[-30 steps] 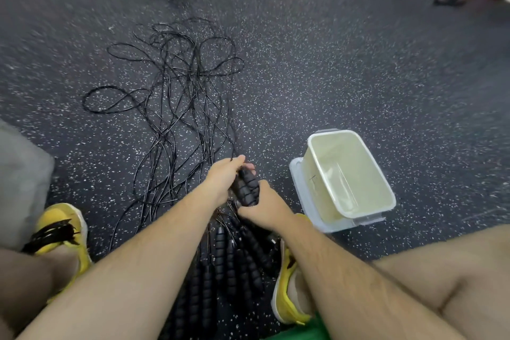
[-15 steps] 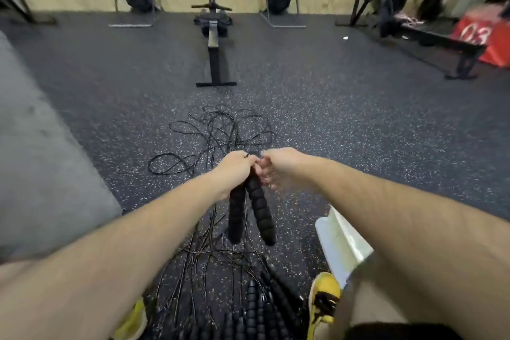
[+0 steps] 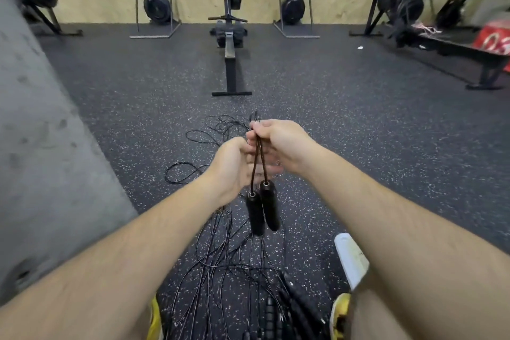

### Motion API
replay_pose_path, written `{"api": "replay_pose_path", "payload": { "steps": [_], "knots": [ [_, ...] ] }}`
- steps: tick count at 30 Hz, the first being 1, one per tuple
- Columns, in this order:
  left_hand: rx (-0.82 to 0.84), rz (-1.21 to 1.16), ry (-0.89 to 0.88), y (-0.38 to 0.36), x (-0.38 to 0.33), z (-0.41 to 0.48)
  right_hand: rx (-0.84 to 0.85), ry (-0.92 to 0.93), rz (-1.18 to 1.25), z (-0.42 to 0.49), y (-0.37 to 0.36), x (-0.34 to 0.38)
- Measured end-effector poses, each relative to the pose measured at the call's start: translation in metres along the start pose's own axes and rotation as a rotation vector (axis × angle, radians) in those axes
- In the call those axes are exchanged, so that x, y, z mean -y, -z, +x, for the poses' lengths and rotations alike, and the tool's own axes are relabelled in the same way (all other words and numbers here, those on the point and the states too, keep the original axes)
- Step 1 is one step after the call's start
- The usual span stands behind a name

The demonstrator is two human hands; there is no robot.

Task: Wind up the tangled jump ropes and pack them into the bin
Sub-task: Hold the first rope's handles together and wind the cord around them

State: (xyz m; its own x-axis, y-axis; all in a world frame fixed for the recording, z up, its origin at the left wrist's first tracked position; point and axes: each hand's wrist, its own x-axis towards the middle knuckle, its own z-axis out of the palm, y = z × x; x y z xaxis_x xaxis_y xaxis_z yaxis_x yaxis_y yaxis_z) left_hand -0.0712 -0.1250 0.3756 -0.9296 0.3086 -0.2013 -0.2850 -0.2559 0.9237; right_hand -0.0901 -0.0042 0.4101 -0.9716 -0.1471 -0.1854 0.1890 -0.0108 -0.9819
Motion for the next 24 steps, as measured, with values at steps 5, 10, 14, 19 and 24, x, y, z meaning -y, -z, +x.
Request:
{"api": "replay_pose_path", "payload": {
  "steps": [5,10,14,19,24],
  "knots": [
    [-0.166,-0.157,0.040,0.008,-0.017,0.023,0.053,0.106,-0.207,0.000,0.000,0.001],
    [-0.257,-0.130,0.043,0.007,-0.020,0.044,0.202,-0.060,-0.400,-0.003,0.001,-0.030],
    [-0.234,0.246,-0.077,0.004,-0.017,0.041,0.081,-0.086,-0.224,0.007,0.003,-0.025],
    [-0.220,0.475,-0.147,0.009,-0.031,0.033,0.000,-0.104,0.003,0.022,-0.002,0.000],
    [0.007,0.371,-0.048,0.011,-0.031,0.020,0.050,-0.093,0.201,0.042,-0.006,0.019]
  ]
}}
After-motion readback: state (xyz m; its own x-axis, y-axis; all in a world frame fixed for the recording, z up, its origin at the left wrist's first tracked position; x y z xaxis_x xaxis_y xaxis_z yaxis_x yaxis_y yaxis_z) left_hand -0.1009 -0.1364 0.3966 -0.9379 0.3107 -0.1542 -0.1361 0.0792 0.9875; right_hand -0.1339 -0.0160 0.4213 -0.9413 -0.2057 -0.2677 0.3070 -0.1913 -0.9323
